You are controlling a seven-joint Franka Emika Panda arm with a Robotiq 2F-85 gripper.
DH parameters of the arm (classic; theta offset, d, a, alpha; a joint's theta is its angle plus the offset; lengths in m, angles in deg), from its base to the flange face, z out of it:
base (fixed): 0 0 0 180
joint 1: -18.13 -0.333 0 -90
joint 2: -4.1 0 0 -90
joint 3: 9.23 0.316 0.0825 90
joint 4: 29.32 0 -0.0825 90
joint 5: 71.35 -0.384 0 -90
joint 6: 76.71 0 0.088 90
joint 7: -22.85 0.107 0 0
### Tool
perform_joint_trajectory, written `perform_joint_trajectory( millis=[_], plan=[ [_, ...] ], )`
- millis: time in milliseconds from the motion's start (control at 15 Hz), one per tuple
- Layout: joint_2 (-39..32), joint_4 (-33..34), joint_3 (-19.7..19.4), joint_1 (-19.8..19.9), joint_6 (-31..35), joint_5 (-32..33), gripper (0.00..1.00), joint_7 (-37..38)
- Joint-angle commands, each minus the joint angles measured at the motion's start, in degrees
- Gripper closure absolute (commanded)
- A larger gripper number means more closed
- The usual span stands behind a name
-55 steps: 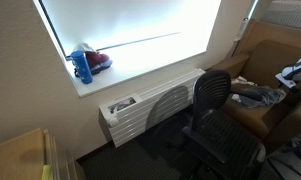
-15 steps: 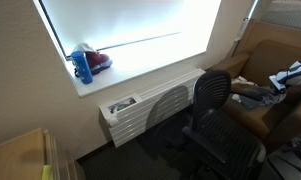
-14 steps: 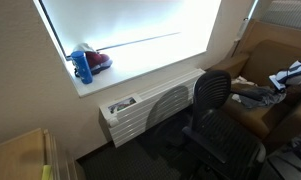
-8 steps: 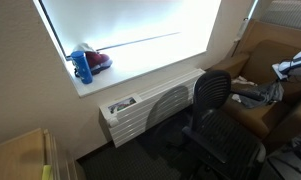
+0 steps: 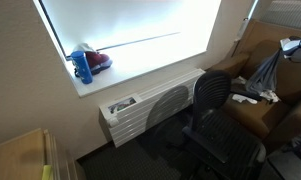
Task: Get the blue object from the right eat and put it on the headrest of the left chair
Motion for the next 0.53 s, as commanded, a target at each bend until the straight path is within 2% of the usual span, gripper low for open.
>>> perform_joint_trajectory(
  millis=[0, 67, 133, 267, 333, 400, 467],
  plan=[
    [10.1, -11.8, 11.4, 4.9, 14.2, 5.4, 1.00, -4.1],
    [7.6, -0.7, 8.8, 2.7, 8.4, 5.7, 1.00, -2.3],
    [9.2, -1.3, 10.9, 3.1, 9.1, 7.7, 1.00, -1.7],
    [10.7, 2.9, 12.8, 2.8, 8.1, 10.3, 1.00, -1.1],
    [12.7, 2.9, 10.8, 1.0, 7.9, 9.0, 1.00, -1.5],
    [10.5, 2.4, 11.3, 1.9, 7.7, 8.9, 1.00, -1.7],
    [11.6, 3.0, 11.3, 1.5, 6.6, 8.8, 0.99, -1.7]
  ],
)
